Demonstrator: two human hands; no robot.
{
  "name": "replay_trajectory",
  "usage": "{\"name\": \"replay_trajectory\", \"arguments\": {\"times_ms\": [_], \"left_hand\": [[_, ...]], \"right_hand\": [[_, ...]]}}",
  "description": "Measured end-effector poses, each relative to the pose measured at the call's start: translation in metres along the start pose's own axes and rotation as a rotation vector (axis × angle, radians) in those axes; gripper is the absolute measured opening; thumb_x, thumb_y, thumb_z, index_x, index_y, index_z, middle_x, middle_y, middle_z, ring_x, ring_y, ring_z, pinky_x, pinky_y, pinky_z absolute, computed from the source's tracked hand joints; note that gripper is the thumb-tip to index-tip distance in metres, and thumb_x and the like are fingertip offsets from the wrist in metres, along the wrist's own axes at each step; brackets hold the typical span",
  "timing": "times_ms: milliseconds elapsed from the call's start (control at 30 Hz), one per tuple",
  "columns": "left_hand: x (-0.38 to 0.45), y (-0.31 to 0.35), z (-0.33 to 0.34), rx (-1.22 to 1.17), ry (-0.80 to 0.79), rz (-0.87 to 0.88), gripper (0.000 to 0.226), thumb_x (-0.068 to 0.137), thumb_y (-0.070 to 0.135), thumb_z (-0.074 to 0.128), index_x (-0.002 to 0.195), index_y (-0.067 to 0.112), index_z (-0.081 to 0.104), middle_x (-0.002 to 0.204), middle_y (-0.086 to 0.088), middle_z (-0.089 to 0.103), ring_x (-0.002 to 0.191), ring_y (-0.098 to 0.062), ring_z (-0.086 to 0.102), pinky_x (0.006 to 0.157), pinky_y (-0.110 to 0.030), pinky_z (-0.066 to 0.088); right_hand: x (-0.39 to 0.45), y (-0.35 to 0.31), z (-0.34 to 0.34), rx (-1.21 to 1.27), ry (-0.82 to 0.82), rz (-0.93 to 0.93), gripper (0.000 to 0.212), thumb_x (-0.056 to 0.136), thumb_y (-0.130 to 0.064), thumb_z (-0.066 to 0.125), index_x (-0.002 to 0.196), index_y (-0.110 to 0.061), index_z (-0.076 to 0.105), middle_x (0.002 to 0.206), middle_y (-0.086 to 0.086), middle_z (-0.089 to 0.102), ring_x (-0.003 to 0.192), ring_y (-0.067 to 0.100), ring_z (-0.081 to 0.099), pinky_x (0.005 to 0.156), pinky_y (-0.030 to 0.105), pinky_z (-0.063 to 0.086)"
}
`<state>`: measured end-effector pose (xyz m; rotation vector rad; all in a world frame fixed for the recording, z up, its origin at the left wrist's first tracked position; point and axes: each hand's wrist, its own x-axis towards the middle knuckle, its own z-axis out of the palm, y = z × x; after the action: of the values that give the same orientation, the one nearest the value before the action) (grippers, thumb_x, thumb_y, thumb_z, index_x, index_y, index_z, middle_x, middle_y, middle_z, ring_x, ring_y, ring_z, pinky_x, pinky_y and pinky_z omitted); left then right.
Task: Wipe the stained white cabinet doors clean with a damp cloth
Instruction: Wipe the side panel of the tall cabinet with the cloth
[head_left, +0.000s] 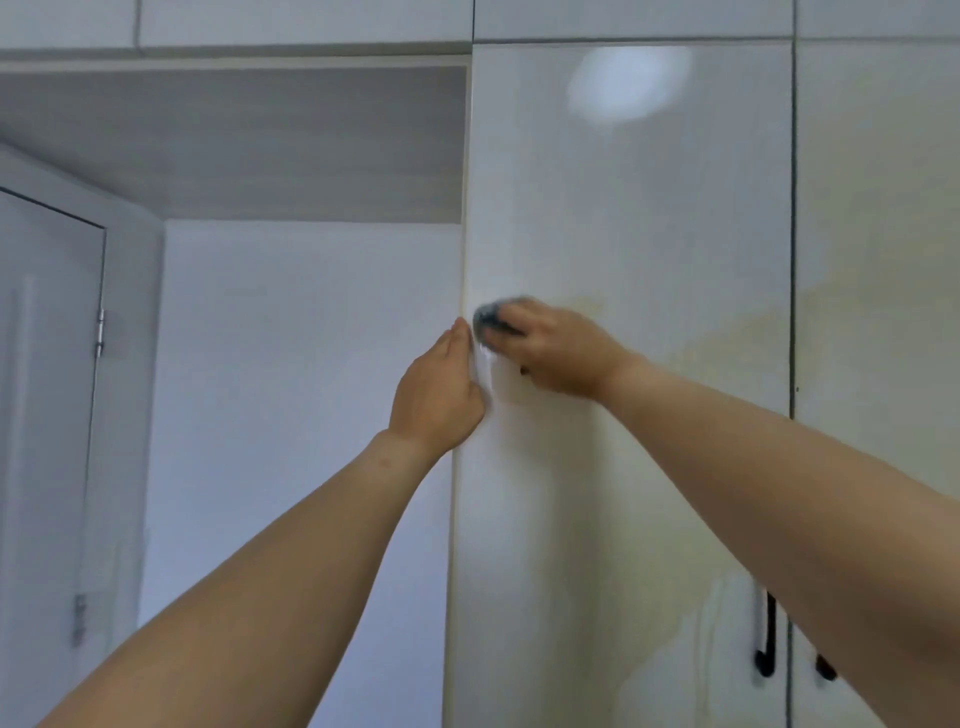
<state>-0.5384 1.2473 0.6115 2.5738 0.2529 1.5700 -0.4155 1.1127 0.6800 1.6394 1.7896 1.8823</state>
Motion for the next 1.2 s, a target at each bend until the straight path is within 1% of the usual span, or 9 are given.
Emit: {"name": "replay_trajectory", "arguments": {"times_ms": [167, 267, 400, 567, 700, 800, 900, 1100, 1200], "left_hand": [[-0.001, 0.006, -0.004, -0.026, 0.025, -0.046, 0.064, 0.089, 0.006, 0.039, 0.152, 0.004, 0.029, 0.140, -0.015, 0.055, 0.119, -0.038, 0.055, 0.097, -0.039, 0.045], [-0.006, 0.006, -0.003, -0.137, 0.104, -0.091, 0.067, 0.080, 0.019, 0.027, 0.144, 0.008, 0.044, 0.107, -0.012, 0.069, 0.090, -0.038, 0.062, 0.079, -0.044, 0.050], [-0.014, -0.001, 0.003, -0.195, 0.147, -0.235, 0.065, 0.084, 0.021, 0.029, 0.146, 0.010, 0.046, 0.136, -0.009, 0.061, 0.118, -0.032, 0.058, 0.098, -0.042, 0.048], [-0.010, 0.026, 0.003, -0.196, 0.166, -0.132, 0.057, 0.083, 0.019, 0.029, 0.134, 0.004, 0.050, 0.130, -0.012, 0.059, 0.117, -0.032, 0.054, 0.097, -0.041, 0.046], [-0.003, 0.044, 0.015, -0.196, 0.192, -0.209, 0.060, 0.092, 0.013, 0.040, 0.151, 0.008, 0.032, 0.145, -0.008, 0.048, 0.129, -0.027, 0.047, 0.100, -0.034, 0.041], [-0.002, 0.039, 0.020, -0.124, 0.169, -0.181, 0.066, 0.093, 0.009, 0.040, 0.156, 0.008, 0.022, 0.154, -0.013, 0.039, 0.140, -0.030, 0.039, 0.109, -0.040, 0.038], [-0.001, 0.040, 0.025, -0.058, 0.146, -0.170, 0.070, 0.092, 0.013, 0.040, 0.158, 0.013, 0.017, 0.157, -0.022, 0.030, 0.146, -0.035, 0.029, 0.114, -0.045, 0.034], [-0.001, 0.066, 0.051, 0.026, 0.128, -0.261, 0.082, 0.092, 0.039, 0.048, 0.159, 0.026, 0.001, 0.158, -0.036, -0.003, 0.150, -0.045, 0.001, 0.120, -0.052, 0.014], [0.008, 0.079, 0.065, 0.012, 0.152, -0.303, 0.088, 0.091, 0.050, 0.048, 0.158, 0.027, -0.003, 0.156, -0.039, -0.009, 0.149, -0.049, -0.003, 0.121, -0.054, 0.008]], "right_hand": [[0.062, 0.010, -0.010, 0.141, 0.112, 0.563, 0.035, 0.077, 0.008, 0.058, 0.109, -0.002, 0.065, 0.112, 0.014, 0.052, 0.098, 0.033, 0.050, 0.076, 0.043, 0.054], [0.034, -0.026, 0.011, 0.128, 0.066, 0.300, 0.057, 0.070, 0.010, 0.061, 0.125, -0.005, 0.063, 0.127, 0.014, 0.056, 0.113, 0.035, 0.052, 0.086, 0.039, 0.055], [-0.003, -0.029, 0.007, -0.007, 0.013, 0.010, 0.048, 0.084, 0.004, 0.039, 0.124, -0.003, 0.064, 0.119, 0.015, 0.060, 0.107, 0.035, 0.057, 0.087, 0.039, 0.054], [-0.027, -0.027, 0.009, 0.123, 0.210, 0.788, 0.046, 0.084, 0.008, 0.050, 0.128, -0.003, 0.059, 0.129, 0.018, 0.053, 0.115, 0.035, 0.048, 0.089, 0.044, 0.051], [-0.049, -0.044, 0.012, 0.066, 0.081, 0.080, 0.035, 0.090, 0.003, 0.042, 0.115, -0.001, 0.067, 0.120, 0.018, 0.061, 0.103, 0.034, 0.058, 0.089, 0.039, 0.052], [-0.065, 0.005, -0.014, 0.157, 0.214, 0.636, 0.040, 0.094, -0.007, 0.046, 0.131, -0.015, 0.059, 0.129, 0.009, 0.053, 0.111, 0.018, 0.053, 0.089, 0.022, 0.045], [-0.069, 0.022, -0.019, 0.172, 0.258, 1.138, 0.042, 0.094, -0.007, 0.046, 0.136, -0.011, 0.050, 0.135, 0.013, 0.042, 0.118, 0.029, 0.045, 0.087, 0.028, 0.037], [-0.092, 0.000, -0.013, -0.025, -0.017, 0.229, 0.053, 0.082, 0.000, 0.033, 0.127, -0.001, 0.059, 0.123, 0.021, 0.056, 0.110, 0.039, 0.056, 0.064, 0.040, 0.057], [-0.139, 0.054, -0.029, -0.047, 0.101, 0.694, 0.049, 0.090, -0.003, 0.042, 0.136, -0.010, 0.053, 0.133, 0.017, 0.047, 0.117, 0.035, 0.049, 0.087, 0.042, 0.051]]}}
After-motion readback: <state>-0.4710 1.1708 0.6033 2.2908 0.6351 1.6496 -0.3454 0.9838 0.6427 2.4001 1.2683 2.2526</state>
